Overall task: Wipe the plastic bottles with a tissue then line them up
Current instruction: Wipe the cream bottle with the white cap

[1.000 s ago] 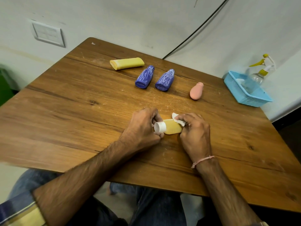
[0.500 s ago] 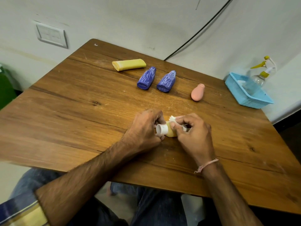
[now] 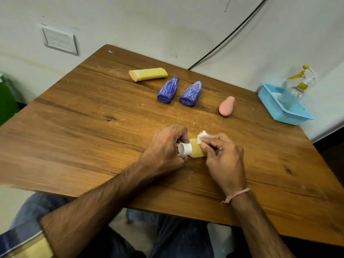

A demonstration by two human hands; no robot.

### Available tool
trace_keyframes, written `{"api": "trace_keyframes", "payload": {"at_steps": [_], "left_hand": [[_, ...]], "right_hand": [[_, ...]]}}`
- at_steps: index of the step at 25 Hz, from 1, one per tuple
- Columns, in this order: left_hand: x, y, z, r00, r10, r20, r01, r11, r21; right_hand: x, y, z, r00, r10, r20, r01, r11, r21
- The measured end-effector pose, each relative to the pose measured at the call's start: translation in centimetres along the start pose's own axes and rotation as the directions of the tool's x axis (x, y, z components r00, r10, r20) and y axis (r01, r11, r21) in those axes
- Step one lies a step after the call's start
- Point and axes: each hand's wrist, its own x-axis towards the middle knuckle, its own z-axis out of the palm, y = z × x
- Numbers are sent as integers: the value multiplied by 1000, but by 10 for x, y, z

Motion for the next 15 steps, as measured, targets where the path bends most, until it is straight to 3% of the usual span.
{"api": "trace_keyframes", "payload": {"at_steps": [2, 6, 12, 15], "left_hand": [[0, -2, -1, 1000, 22, -1, -22, 1000, 13], [0, 1, -2, 1000, 5, 18, -6, 1000, 28], [-1, 1, 0, 1000, 10, -27, -9, 999, 39], [0, 0, -1, 1000, -12, -2, 13, 998, 55]], "right_hand": [[-4, 1, 1, 993, -111, 25, 111, 994, 15], [16, 16, 1, 997, 60, -54, -62, 998, -24], [-3, -13, 15, 993, -114, -7, 114, 993, -40], [3, 12, 7, 998, -21, -59, 20, 1000, -17]]}}
